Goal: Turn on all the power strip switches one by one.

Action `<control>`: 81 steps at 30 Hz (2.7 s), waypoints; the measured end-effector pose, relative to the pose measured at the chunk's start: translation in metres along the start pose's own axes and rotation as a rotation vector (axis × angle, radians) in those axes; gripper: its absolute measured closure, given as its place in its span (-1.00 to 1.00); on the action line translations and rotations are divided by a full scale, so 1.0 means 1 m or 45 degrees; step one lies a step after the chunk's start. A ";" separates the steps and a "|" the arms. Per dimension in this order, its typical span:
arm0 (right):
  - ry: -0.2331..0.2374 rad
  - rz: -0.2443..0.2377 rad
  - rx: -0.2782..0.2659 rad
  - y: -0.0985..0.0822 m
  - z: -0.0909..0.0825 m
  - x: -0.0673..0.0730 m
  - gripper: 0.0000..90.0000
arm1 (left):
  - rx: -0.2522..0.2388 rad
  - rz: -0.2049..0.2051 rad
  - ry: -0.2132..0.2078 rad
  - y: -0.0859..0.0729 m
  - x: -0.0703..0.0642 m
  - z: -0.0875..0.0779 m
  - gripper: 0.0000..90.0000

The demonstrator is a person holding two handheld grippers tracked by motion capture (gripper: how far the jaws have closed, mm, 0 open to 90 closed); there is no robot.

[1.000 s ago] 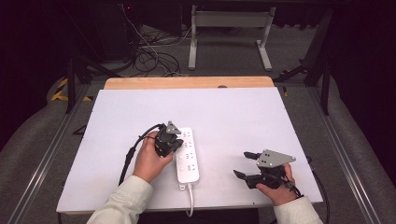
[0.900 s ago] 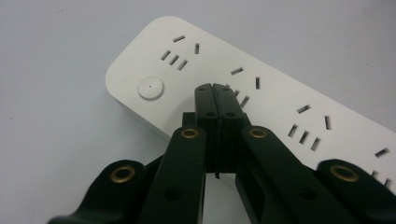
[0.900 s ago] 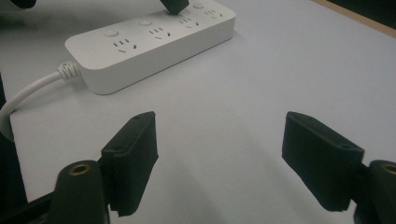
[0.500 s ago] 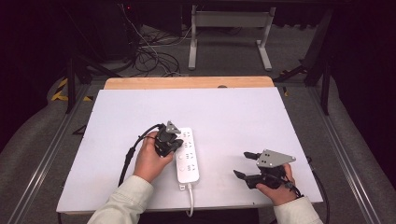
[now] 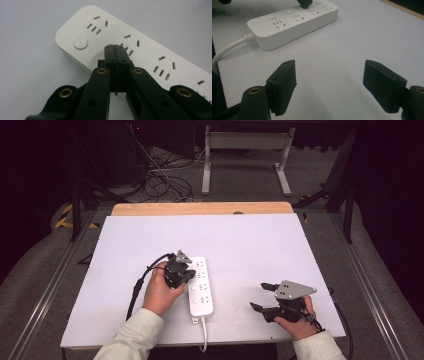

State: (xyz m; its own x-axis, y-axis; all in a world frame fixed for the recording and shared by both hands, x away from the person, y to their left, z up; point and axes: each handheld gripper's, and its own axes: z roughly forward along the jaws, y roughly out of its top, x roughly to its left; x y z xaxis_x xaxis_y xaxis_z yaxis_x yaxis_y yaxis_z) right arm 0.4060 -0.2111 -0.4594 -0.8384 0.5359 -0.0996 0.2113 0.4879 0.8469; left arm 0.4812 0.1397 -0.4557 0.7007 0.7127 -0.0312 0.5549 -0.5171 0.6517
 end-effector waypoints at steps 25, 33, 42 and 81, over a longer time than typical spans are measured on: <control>-0.003 0.002 0.005 -0.001 0.000 -0.001 -0.39 | -0.128 -0.013 0.004 0.025 0.017 -0.029 1.00; -0.003 0.004 0.004 -0.001 0.000 -0.001 -0.39 | -0.095 0.032 0.010 0.027 0.024 -0.017 1.00; 0.000 0.004 0.004 -0.001 0.000 -0.002 -0.39 | -0.049 0.020 0.022 0.025 0.033 -0.005 1.00; 0.006 -0.005 0.008 -0.001 0.001 -0.001 -0.39 | -0.002 -0.025 -0.033 0.023 0.038 0.012 1.00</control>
State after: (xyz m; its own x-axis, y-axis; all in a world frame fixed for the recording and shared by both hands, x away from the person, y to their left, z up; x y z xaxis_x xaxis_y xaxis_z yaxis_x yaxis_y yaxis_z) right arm 0.4068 -0.2117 -0.4605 -0.8417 0.5306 -0.1004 0.2110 0.4942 0.8433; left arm 0.5259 0.1490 -0.4507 0.7010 0.7103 -0.0635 0.5679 -0.5022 0.6522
